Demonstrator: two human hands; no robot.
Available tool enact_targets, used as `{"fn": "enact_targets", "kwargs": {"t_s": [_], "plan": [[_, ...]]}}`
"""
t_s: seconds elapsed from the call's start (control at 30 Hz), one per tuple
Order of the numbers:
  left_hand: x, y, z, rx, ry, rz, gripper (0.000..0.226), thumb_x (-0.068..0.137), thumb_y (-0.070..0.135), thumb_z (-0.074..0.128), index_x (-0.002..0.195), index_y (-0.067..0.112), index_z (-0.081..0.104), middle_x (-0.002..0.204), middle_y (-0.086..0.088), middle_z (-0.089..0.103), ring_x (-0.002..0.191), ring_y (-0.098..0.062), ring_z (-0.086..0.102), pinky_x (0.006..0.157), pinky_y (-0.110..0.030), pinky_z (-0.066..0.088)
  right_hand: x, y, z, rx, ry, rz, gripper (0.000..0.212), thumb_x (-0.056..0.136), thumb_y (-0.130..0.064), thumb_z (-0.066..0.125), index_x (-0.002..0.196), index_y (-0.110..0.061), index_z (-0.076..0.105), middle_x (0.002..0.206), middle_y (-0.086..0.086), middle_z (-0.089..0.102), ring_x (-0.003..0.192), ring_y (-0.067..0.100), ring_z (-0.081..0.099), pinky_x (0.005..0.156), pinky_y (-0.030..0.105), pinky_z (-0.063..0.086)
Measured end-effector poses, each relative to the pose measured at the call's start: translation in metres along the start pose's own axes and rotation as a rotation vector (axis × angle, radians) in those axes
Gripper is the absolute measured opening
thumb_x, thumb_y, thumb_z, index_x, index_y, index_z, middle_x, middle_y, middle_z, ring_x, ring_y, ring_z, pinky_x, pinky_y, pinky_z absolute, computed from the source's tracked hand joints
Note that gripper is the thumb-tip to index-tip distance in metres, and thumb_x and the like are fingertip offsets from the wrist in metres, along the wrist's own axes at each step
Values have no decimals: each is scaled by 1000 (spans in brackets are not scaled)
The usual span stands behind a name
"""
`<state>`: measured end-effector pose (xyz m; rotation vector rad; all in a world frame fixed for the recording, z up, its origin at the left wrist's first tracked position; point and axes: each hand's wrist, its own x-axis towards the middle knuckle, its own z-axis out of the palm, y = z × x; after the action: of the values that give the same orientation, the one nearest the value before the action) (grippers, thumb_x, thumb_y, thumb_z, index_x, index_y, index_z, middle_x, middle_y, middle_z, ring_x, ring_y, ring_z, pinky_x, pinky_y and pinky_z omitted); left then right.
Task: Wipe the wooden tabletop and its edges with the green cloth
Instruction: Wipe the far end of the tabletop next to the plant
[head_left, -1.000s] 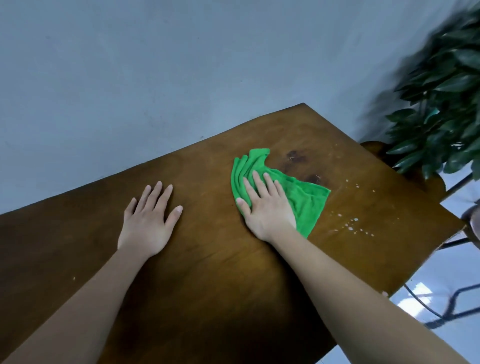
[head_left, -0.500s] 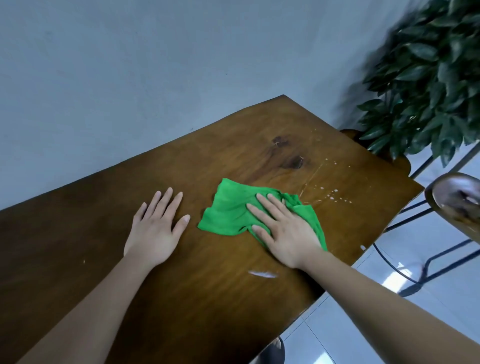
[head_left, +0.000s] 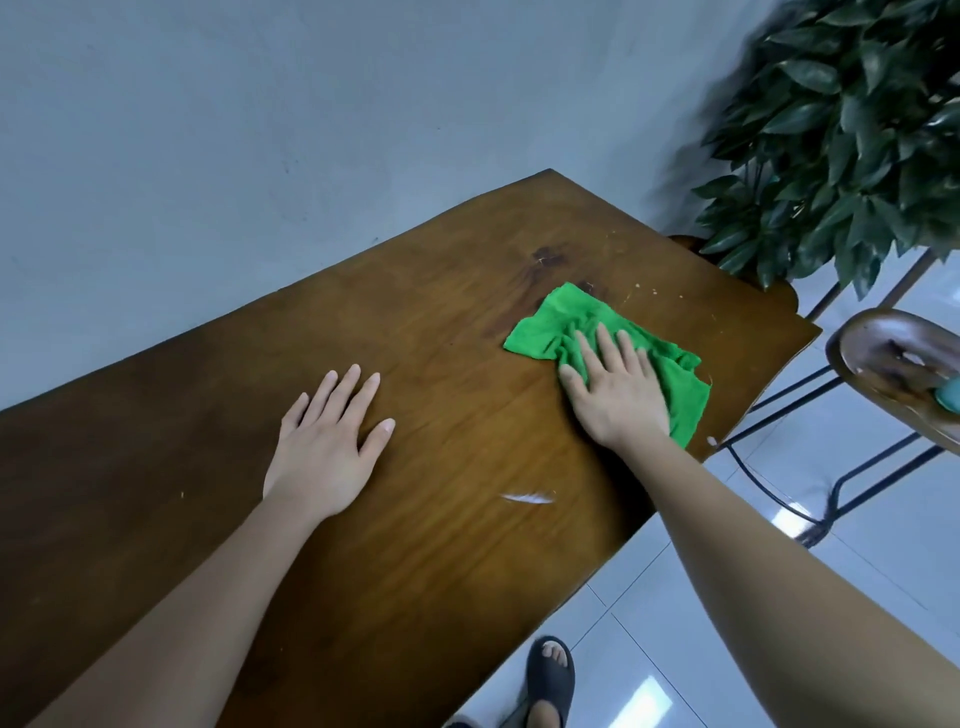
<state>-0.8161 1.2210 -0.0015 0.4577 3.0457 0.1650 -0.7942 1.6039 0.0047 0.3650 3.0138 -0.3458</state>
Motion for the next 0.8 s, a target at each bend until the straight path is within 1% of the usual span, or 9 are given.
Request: {"fn": "enact_targets", "kwargs": {"t_s": [0.1, 0.3, 0.4, 0.5, 0.6, 0.8], "plan": [[0, 1, -1, 6, -5, 6, 83, 105, 79, -6, 178, 40, 2, 187, 10, -2, 173, -15, -5, 140, -50, 6, -36, -40, 15, -2, -13, -82, 78, 108, -75, -3, 177, -39, -5, 185, -4, -11, 171, 23, -16, 138, 47, -9], [-2, 2, -4, -4, -3, 16, 83, 106, 78, -2, 178, 38, 8, 187, 7, 5, 173, -18, 1, 139, -52, 9, -123, -107, 35, 20, -49, -297, 75, 112, -70, -5, 177, -35, 0, 186, -1, -6, 171, 26, -17, 138, 52, -4], [-2, 2, -4, -12, -3, 16, 83, 106, 78, -2, 178, 38, 9, 187, 8, 5, 173, -17, 1, 139, -52, 9, -166, -127, 48, 4, -61, -431, 72, 115, -66, -1, 178, -33, 5, 186, 1, -4, 171, 28, -18, 138, 54, -5], [-2, 4, -4, -10, -11, 25, 84, 105, 78, -4, 178, 37, 9, 187, 7, 4, 173, -18, 0, 139, -52, 9, -183, -122, 52, -28, -65, -535, 67, 117, -62, 4, 178, -34, 8, 186, 2, 0, 172, 28, -14, 138, 53, -6], [-1, 7, -6, -14, -19, 23, 85, 105, 78, -4, 178, 36, 9, 187, 6, 3, 173, -18, -1, 139, -53, 9, -175, -102, 48, -32, -71, -575, 64, 118, -62, 7, 177, -38, 10, 186, -2, 1, 172, 23, -12, 138, 50, -6], [1, 15, -2, -2, -5, -21, 81, 108, 77, 1, 178, 38, 8, 187, 7, 3, 173, -17, -2, 138, -53, 7, -126, -39, 33, -26, -22, -451, 67, 114, -71, 8, 176, -46, 10, 186, -6, 5, 173, 20, -4, 138, 50, 1]]}}
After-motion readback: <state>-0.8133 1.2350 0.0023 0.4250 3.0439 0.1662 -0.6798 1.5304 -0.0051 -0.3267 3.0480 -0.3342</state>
